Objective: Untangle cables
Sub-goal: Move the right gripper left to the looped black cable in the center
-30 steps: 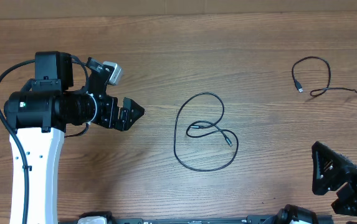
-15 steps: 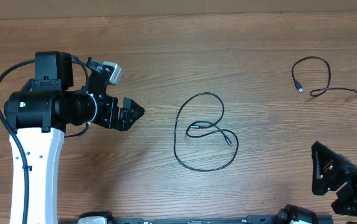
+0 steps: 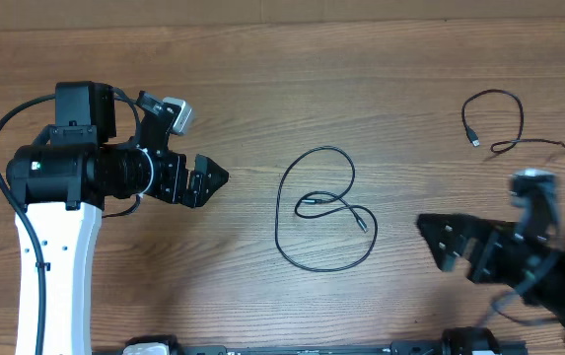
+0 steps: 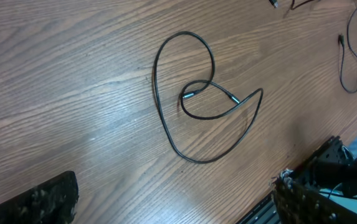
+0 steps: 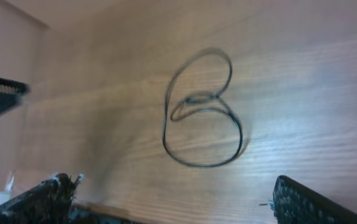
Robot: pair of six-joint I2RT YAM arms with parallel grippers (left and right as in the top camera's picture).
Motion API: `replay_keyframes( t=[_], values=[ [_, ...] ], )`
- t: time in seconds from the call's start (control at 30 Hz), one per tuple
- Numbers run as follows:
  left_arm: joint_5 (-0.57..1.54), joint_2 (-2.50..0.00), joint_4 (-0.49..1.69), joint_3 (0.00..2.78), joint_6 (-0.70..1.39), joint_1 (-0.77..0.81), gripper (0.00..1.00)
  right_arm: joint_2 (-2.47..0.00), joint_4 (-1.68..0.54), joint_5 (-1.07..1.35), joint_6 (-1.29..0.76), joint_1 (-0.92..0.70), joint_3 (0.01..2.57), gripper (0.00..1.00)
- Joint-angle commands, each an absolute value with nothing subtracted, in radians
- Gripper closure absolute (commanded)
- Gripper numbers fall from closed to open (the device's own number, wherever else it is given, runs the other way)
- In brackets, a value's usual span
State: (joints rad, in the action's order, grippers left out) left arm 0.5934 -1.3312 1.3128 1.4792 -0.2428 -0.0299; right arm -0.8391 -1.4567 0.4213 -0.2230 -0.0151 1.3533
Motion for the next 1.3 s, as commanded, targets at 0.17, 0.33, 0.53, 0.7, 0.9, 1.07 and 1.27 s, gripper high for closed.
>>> replay_keyframes(
  t=[0.17, 0.33, 0.53, 0.7, 0.9, 1.07, 1.27],
  values=[
    [0.593, -1.320, 1.311, 1.494, -0.262, -0.033, 0.00, -0.834, -1.237, 0.651, -0.250, -0.020, 1.022, 0.00],
    [0.593, -1.320, 1.311, 1.494, -0.262, -0.033, 0.00, -0.846, -1.226, 0.668, -0.440, -0.020, 0.907, 0.00],
    [0.593, -1.320, 1.311, 1.494, -0.262, -0.033, 0.00, -0.851, -1.210, 0.669, -0.577, -0.028, 0.830, 0.00],
    [0.593, -1.320, 1.311, 1.494, -0.262, -0.033, 0.01, -0.851, -1.161, 0.667, -0.575, -0.080, 0.822, 0.00],
    [0.593, -1.320, 1.311, 1.494, -0.262, -0.033, 0.00, -0.852, -1.020, 0.645, -0.575, -0.199, 0.822, 0.00],
    [0.593, -1.320, 1.311, 1.494, -0.262, -0.033, 0.00, -0.859, -0.903, 0.617, -0.582, -0.352, 0.822, 0.00],
    [0.593, -1.320, 1.311, 1.494, -0.262, -0.033, 0.00, -0.904, -0.884, 0.488, -0.748, -0.496, 0.822, 0.00]
  ],
)
